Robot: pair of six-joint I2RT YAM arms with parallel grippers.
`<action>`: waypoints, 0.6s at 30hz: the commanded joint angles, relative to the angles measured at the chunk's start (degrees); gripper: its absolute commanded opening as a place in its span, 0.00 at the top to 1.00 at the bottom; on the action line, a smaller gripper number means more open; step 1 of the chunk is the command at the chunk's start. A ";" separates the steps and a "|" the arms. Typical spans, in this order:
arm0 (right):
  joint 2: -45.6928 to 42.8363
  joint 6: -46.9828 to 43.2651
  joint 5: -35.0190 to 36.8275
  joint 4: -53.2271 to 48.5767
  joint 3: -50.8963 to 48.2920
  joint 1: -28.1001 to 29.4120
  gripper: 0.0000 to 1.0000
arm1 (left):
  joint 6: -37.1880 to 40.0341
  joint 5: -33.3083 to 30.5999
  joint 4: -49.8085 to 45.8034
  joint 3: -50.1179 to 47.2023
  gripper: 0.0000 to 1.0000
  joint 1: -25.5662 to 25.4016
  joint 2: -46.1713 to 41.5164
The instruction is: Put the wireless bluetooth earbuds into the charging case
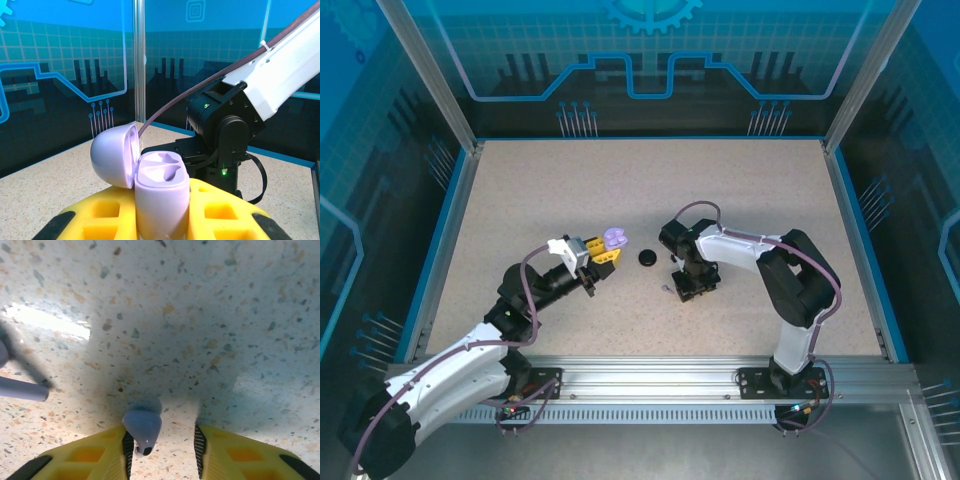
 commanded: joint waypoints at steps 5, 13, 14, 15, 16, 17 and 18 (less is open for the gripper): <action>-3.39 0.24 -2.44 -1.89 2.22 0.76 0.62 | 0.41 -1.03 -0.01 0.10 1.00 -0.42 -0.42; -1.29 2.86 -2.20 -1.78 3.56 0.59 0.62 | 0.35 -0.90 0.31 0.08 1.00 -0.44 -0.66; -0.74 3.21 -1.90 -1.99 3.85 0.55 0.62 | 0.35 -0.90 0.22 0.08 1.00 -0.50 -0.79; -0.19 3.37 -1.62 -2.02 4.15 0.56 0.62 | 0.35 -0.89 0.05 0.07 1.00 -0.45 -0.86; 0.30 3.49 -1.46 -2.17 4.44 0.59 0.62 | 0.31 -0.89 -0.02 0.06 1.00 -0.49 -1.07; 0.66 3.73 -1.19 -2.28 4.63 0.59 0.62 | 0.43 -1.01 -0.15 0.10 1.00 -0.42 -1.20; 1.02 3.99 -0.93 -2.35 4.89 0.57 0.62 | 0.44 -0.95 -0.11 0.00 1.00 -0.44 -1.21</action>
